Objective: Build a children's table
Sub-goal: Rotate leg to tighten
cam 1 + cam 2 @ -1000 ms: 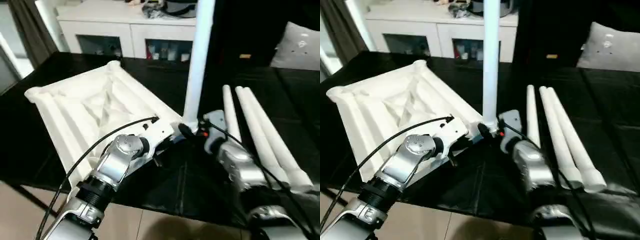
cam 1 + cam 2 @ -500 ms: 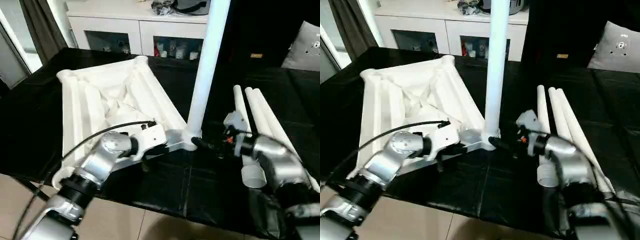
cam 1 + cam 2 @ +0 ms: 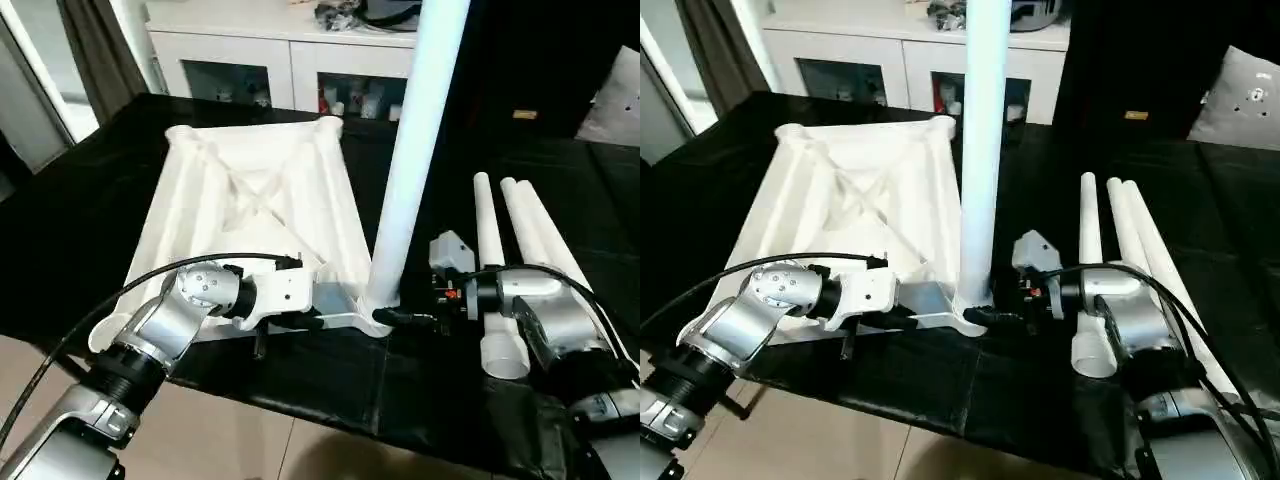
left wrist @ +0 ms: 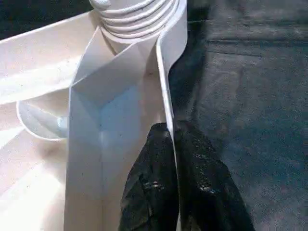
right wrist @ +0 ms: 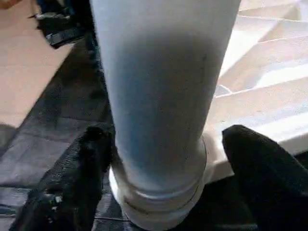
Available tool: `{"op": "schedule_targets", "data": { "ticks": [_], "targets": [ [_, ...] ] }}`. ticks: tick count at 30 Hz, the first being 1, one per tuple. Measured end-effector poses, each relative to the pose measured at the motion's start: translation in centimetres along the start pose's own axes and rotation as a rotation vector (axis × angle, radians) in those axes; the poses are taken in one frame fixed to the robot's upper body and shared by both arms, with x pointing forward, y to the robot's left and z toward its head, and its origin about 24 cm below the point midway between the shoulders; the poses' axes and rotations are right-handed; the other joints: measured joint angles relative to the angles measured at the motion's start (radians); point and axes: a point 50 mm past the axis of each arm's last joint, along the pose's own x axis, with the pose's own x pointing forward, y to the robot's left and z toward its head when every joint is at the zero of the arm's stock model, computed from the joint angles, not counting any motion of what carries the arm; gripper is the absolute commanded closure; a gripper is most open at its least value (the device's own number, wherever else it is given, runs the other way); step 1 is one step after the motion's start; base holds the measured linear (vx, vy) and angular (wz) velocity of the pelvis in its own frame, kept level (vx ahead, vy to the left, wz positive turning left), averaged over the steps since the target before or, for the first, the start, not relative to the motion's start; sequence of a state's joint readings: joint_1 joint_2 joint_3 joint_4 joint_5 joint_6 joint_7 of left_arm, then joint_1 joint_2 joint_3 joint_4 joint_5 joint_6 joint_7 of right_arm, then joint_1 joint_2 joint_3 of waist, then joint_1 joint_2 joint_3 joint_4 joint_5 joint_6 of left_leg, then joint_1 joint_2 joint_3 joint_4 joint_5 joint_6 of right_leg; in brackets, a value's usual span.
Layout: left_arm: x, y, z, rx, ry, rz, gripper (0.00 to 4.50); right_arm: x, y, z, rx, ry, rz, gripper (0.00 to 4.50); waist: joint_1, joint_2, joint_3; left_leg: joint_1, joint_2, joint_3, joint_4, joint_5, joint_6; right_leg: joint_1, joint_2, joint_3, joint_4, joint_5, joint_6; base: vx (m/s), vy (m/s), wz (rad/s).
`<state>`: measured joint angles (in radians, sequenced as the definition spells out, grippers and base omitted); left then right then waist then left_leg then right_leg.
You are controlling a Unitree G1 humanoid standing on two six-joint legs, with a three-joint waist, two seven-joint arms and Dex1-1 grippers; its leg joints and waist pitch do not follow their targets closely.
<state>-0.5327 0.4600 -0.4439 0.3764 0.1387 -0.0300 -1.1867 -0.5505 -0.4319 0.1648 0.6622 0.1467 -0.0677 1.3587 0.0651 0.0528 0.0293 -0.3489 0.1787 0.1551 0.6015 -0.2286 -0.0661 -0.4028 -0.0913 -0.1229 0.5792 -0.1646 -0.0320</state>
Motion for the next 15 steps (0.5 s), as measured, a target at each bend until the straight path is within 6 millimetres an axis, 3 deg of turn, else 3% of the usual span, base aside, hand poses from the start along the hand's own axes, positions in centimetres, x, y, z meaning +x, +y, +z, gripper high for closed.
{"op": "schedule_targets", "data": {
  "ticks": [15],
  "targets": [
    [0.02,0.03,-0.01,0.009,-0.005,-0.033,4.5,0.12,0.4,-0.42,0.063,-0.006,0.066,1.79,0.008,0.0,0.0,0.0,0.0,0.001,0.0,0.0,0.0,0.0,0.0,0.0,0.0,0.0,0.0,0.0,0.0,0.0]
  ]
}}
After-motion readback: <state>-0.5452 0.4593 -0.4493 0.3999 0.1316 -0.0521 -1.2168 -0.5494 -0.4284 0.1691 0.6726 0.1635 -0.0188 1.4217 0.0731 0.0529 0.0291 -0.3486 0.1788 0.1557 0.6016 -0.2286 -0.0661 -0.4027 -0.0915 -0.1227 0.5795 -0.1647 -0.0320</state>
